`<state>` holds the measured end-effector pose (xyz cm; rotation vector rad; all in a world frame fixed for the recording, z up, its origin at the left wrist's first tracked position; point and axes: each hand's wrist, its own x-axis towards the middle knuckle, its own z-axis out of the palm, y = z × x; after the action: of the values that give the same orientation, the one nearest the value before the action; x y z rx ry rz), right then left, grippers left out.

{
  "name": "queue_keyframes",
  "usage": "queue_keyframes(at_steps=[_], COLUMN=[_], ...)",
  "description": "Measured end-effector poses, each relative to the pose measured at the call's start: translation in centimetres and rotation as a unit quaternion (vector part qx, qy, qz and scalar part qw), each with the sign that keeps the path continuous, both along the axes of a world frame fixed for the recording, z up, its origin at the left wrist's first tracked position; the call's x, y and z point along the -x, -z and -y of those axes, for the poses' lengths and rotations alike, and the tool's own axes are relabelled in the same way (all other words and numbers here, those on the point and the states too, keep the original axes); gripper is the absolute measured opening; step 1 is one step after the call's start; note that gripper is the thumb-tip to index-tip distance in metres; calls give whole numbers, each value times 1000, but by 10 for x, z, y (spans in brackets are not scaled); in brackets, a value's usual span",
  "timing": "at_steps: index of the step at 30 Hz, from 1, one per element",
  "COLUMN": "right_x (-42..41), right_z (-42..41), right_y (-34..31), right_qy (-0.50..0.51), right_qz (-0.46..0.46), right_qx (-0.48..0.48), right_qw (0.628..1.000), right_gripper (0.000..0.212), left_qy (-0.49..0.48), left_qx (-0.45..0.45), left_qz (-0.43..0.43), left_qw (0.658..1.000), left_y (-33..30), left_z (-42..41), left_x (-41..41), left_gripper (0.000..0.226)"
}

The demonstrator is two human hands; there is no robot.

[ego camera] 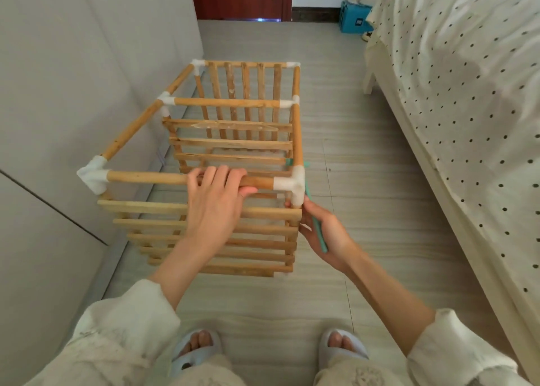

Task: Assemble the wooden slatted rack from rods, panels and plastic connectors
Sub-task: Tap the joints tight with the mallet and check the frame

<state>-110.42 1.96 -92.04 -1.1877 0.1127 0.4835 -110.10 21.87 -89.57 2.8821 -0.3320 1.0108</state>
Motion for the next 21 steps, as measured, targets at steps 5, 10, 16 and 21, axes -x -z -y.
queue_keyframes(at_steps=[5,10,16,21], right_x=[-13,-21,-28,-41], right_z=[-7,-18,-37,-33], right_y=[-69,-144,-213,-255], right_qy=[7,62,145,182], right_qz=[44,2,-65,-84], right_qx=[-43,-159,-250,-298], right_qw=[998,985,955,933], right_gripper=[34,27,21,31], left_qy=[-23,-53,-19,74], left_qx=[35,58,194,201], left_qz=[34,110,40,-106], left_qw=[999,991,980,971], left_y=[-68,-141,-199,-209], left_z=[-4,0,17,32], left_x=[-31,-56,-78,-68], left_gripper=[44,40,38,49])
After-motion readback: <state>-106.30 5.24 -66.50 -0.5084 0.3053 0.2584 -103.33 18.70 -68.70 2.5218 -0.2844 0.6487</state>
